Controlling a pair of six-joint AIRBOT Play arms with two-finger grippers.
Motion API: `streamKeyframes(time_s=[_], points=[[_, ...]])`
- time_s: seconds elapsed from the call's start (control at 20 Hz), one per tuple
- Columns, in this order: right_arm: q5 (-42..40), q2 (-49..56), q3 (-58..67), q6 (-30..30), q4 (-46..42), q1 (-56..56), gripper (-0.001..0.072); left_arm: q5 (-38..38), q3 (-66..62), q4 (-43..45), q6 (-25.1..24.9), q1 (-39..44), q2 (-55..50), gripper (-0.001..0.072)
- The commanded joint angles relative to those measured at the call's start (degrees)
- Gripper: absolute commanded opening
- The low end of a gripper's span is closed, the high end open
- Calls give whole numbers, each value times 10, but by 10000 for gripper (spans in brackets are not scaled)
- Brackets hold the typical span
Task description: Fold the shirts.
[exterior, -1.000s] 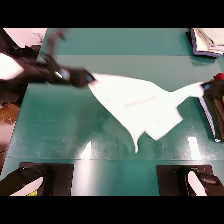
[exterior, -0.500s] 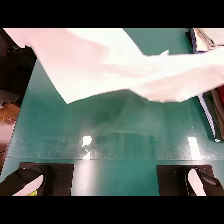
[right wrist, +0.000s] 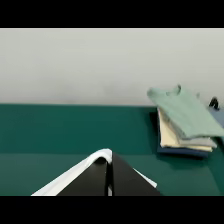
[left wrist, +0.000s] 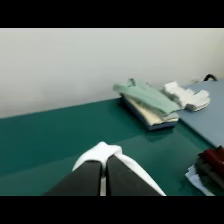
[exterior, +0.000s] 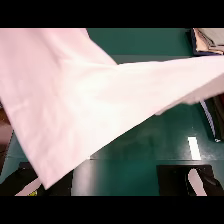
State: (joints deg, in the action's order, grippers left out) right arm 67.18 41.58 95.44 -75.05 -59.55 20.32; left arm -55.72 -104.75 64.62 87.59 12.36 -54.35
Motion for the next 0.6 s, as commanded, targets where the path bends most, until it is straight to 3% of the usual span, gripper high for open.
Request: streamKeyframes(time_s=[0.0, 0.2, 0.4, 0.55], points=[[13, 35, -61, -9, 28, 1, 12, 76, 132, 72, 55, 0, -16, 24], [17, 88, -104, -9, 41, 0, 12, 100, 148, 70, 61, 0, -111, 24], [60, 108, -169, -9, 40, -14, 12, -6, 148, 68, 69, 0, -233, 24], [50, 109, -249, -9, 39, -55, 12, -24, 148, 71, 69, 0, -306, 25]])
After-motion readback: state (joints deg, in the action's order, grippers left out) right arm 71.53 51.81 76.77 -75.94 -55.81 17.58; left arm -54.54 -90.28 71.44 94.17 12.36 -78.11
